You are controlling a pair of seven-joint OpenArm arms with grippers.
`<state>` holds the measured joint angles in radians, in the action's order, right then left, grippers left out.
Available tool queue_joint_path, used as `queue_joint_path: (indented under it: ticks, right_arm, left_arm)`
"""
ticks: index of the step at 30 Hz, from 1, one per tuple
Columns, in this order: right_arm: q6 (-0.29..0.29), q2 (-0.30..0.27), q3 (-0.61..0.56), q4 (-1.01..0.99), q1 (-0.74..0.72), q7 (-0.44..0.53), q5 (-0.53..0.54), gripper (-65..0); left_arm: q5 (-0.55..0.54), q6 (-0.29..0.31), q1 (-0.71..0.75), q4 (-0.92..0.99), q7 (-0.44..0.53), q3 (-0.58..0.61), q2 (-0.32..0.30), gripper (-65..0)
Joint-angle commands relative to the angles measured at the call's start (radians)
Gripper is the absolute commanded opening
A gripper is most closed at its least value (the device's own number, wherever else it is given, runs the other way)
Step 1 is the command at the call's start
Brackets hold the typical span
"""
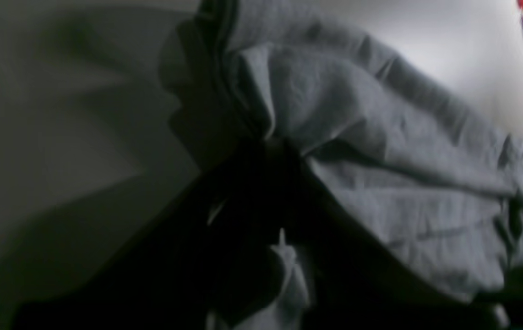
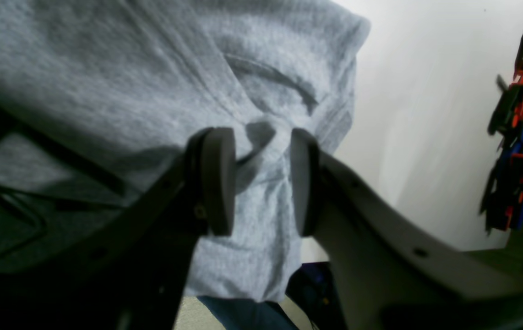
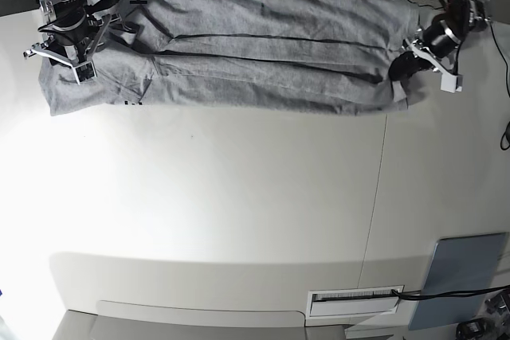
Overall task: Fold the T-shirt properly
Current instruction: 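Release the hem and grasp the folded end near the left gripper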
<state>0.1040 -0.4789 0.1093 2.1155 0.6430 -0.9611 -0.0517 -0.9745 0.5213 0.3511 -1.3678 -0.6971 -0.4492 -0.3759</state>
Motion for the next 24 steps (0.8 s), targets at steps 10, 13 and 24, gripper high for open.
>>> queue_joint_path:
  ticks: [10,13,24]
  right_arm:
    - [-0.008,-0.011,0.01,0.018,0.002,0.042,-0.009,-44.4]
    - [-0.008,-0.012,0.01,0.018,0.002,0.051,-0.009,-44.4]
    - [-0.008,-0.012,0.01,0.018,-0.069,0.061,-0.009,-44.4]
  left_arm:
    - [0.159,-0.083,0.001,-0.092,0.025,-0.125,-0.009,-65.0]
    - [0.114,-0.083,0.013,-0.148,-0.037,-0.163,-0.009,-65.0]
    - [-0.106,-0.05,0.142,-0.464,-0.137,-0.113,0.195,-65.0]
